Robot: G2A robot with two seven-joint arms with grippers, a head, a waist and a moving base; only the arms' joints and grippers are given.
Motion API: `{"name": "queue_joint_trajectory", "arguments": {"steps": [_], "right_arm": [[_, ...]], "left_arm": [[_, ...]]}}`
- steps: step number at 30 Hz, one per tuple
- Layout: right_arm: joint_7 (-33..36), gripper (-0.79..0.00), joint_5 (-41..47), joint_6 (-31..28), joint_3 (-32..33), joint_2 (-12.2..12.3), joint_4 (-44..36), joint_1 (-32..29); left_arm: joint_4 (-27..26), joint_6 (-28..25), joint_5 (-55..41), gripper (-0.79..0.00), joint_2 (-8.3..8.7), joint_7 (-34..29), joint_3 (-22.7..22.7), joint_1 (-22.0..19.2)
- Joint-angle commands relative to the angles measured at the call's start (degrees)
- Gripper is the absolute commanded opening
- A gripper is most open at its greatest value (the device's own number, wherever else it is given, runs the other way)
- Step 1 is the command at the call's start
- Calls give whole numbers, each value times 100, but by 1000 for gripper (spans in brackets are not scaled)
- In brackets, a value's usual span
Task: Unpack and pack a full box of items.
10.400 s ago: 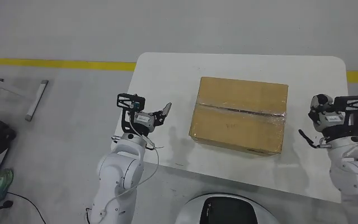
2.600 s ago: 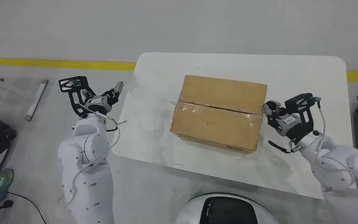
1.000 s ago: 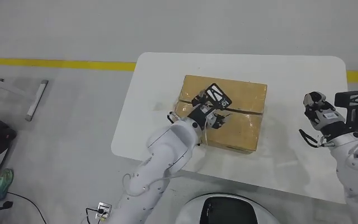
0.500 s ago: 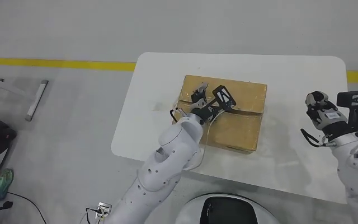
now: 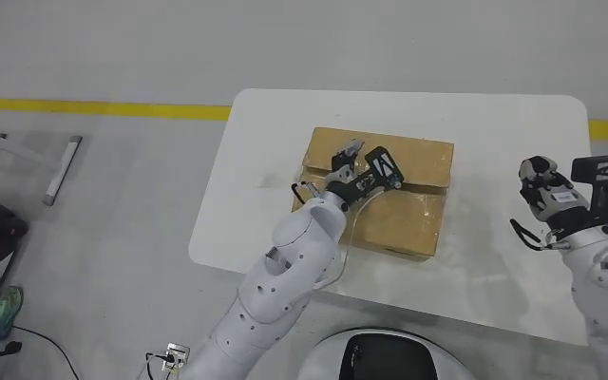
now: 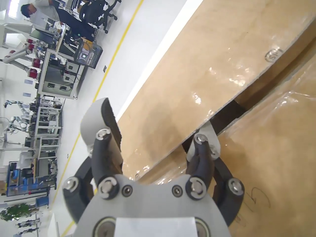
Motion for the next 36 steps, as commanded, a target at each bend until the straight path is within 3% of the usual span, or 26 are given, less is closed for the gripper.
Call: {"name": "queue_joint_trajectory", "arguments": {"steps": [1,6,16,17,18,26,36], "right_arm": [[-13,-785,-3,9,-3,-1,0,-16],[-22,-785,-15,42,12,-2,-5,-30],[-58,-785,4,95,18,-7,-12,-31],[-58,-785,3,90,14,-7,-19,-33],[-64,-785,0,88,15,-7,-25,-34],[-70,-785,33,113,8,-13,-98,-63],[-88,-785,79,129,112,-15,-98,-146]], "left_arm": [[-9,-38,-82,-785,-5,73,-48,34],[-189,-158,-119,-785,-6,74,-135,150],[-1071,-318,-321,-785,27,-265,-391,680],[-1124,-329,-321,-443,26,-282,-415,682],[-1152,-327,-309,0,24,-295,-435,674],[-768,63,-99,0,-87,-236,-468,50],[649,567,186,0,-367,62,-154,-1278]]}}
